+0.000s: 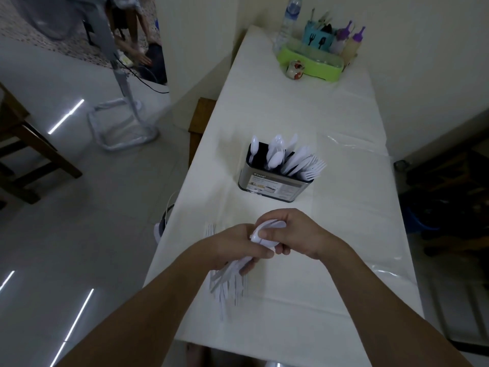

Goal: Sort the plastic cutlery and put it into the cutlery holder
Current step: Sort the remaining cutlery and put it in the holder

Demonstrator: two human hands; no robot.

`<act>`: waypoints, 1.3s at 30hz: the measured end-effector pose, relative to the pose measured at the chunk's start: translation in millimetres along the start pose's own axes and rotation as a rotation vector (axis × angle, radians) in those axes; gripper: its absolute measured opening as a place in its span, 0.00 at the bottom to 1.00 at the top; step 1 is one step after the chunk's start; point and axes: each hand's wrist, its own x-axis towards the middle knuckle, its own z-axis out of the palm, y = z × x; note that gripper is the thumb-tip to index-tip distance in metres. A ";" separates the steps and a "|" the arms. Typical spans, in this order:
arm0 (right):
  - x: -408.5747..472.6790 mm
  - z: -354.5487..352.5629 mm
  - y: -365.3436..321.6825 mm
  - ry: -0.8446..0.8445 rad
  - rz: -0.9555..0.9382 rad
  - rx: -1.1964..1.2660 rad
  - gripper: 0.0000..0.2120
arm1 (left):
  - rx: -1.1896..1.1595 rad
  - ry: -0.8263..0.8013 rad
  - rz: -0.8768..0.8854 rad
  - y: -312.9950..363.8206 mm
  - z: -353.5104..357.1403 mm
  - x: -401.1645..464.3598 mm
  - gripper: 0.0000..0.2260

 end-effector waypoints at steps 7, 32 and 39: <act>0.7 -13.3 0.9 0.062 -0.006 0.065 0.05 | 0.095 0.005 -0.090 7.8 -12.4 -7.4 0.14; 1.9 -21.7 8.4 0.231 0.001 0.249 0.07 | -0.354 0.668 -0.231 -1.8 -4.3 5.8 0.14; 18.7 -44.8 -31.3 0.333 -0.127 0.135 0.04 | -0.389 0.731 -0.142 29.2 -28.8 22.5 0.18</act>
